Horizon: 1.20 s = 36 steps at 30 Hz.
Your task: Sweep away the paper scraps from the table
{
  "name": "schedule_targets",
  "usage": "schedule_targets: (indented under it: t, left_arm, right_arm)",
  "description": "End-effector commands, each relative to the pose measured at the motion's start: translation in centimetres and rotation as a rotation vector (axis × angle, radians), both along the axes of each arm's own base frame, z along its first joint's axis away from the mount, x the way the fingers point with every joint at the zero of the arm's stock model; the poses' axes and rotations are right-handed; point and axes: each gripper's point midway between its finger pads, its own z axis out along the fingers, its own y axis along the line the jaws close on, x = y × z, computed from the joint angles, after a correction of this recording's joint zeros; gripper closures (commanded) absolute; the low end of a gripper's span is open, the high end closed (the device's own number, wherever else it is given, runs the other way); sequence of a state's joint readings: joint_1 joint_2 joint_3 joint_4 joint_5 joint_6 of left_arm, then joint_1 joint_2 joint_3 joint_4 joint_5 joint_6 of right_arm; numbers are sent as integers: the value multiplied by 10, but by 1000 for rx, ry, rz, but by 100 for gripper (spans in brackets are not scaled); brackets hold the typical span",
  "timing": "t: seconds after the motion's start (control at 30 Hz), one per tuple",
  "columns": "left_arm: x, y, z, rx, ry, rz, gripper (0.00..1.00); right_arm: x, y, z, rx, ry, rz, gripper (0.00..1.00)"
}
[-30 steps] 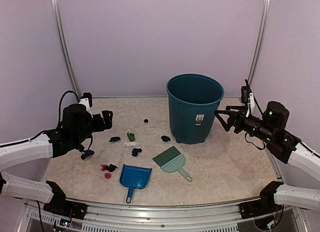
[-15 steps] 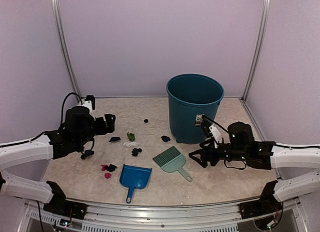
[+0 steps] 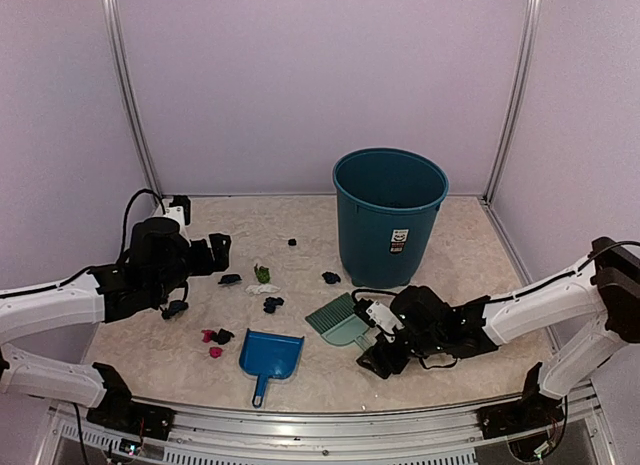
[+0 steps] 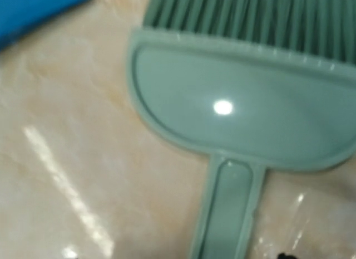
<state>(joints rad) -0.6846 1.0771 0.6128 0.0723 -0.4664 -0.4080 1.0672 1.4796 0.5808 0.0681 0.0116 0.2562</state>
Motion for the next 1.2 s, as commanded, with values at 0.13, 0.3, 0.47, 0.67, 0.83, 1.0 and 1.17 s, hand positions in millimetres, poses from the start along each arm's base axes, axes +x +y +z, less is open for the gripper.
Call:
schedule_targets:
  t: [0.13,0.3,0.47,0.67,0.83,1.0,1.17]
  left_arm:
    - [-5,2,-9,6,17,8,1]
    - [-7,2,-9,4,20,6,1]
    - [-7,0,-9,1,21,-1,1]
    - [-9,-5,-13,1,33,-20,1]
    - [-13,-12,-13,-8,43,-48,1]
    - [-19,-21,-7,-31,42,-91,1]
    - [-25,-27,0,-62,35,-127,1]
  right_arm:
    - [6,-4,-27,-117,-19,-52,29]
    - [6,-7,-38,-139,-9,-70,40]
    - [6,-13,-47,-161,13,-99,60]
    - [7,-19,-54,-193,15,-116,83]
    - [11,-15,-43,-159,-22,-109,93]
    - [16,-10,-24,-107,-58,-115,100]
    - [20,2,6,-19,-108,-93,100]
